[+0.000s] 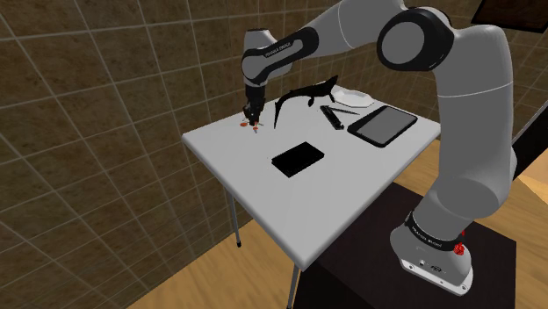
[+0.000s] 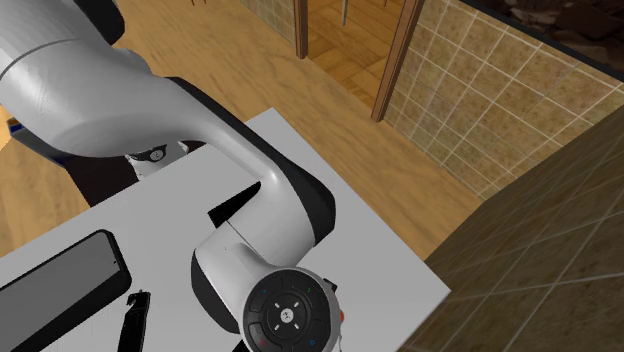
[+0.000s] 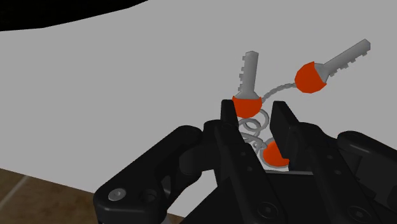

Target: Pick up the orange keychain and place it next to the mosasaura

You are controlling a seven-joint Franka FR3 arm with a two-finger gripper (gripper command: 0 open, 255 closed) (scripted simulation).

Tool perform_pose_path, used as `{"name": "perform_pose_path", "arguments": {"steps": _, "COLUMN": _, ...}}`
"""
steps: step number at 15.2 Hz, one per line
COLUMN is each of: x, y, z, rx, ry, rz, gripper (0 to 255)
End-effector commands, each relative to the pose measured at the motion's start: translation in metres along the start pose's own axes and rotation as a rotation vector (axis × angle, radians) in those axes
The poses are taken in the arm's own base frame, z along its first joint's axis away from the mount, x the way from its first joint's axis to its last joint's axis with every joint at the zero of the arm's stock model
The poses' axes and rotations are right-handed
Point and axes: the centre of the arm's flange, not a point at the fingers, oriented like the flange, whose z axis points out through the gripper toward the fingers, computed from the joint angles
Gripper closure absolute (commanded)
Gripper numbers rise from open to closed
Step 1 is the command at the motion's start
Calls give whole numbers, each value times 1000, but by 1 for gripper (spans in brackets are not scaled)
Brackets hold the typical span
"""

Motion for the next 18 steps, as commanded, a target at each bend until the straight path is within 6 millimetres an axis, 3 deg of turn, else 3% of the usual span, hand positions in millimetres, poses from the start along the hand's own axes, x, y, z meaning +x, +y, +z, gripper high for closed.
{"name": "perform_pose_path", "arguments": {"steps": 1, "x": 0, "y": 0, "z": 0, "rx": 0, "ry": 0, "rz": 0, "gripper": 0}}
{"name": "perform_pose_path", "arguments": {"steps": 6, "x": 0, "y": 0, "z": 0, "rx": 0, "ry": 0, "rz": 0, "gripper": 0}}
{"name": "perform_pose_path", "arguments": {"steps": 10, "x": 0, "y": 0, "z": -50, "rx": 0, "ry": 0, "rz": 0, "gripper": 0}}
{"name": "perform_pose_path", "arguments": {"steps": 18, "x": 0, "y": 0, "z": -50, "rx": 0, "ry": 0, "rz": 0, "gripper": 0}}
